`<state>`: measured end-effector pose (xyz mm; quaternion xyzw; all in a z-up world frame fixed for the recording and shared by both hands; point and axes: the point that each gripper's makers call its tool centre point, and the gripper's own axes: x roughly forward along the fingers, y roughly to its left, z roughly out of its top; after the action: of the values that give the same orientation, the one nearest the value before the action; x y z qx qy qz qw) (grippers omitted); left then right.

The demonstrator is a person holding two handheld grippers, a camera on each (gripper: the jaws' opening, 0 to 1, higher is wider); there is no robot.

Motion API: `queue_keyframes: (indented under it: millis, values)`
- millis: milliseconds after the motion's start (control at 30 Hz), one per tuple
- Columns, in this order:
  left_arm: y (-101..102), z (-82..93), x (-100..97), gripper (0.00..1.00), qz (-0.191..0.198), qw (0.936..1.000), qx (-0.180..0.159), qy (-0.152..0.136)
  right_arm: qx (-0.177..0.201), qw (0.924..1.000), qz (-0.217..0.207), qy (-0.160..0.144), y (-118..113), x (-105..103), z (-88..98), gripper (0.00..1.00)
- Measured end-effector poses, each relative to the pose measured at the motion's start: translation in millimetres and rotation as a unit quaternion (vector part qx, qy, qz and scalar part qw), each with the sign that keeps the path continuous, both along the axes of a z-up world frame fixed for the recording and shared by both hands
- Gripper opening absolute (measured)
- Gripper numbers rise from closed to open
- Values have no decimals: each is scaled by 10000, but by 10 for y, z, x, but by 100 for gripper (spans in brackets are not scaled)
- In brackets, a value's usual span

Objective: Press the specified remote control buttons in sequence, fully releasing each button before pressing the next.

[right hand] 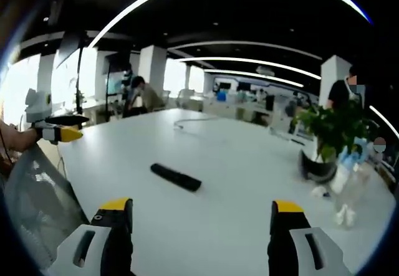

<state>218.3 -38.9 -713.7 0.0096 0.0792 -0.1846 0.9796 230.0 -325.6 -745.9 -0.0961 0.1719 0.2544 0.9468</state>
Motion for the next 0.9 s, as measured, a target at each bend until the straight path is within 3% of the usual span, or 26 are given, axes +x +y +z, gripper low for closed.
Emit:
queue_keyframes:
  millis: [900]
  values:
    - [46, -38, 17, 92, 116, 9998, 123, 65, 16, 9997, 240, 85, 84, -27, -28, 89]
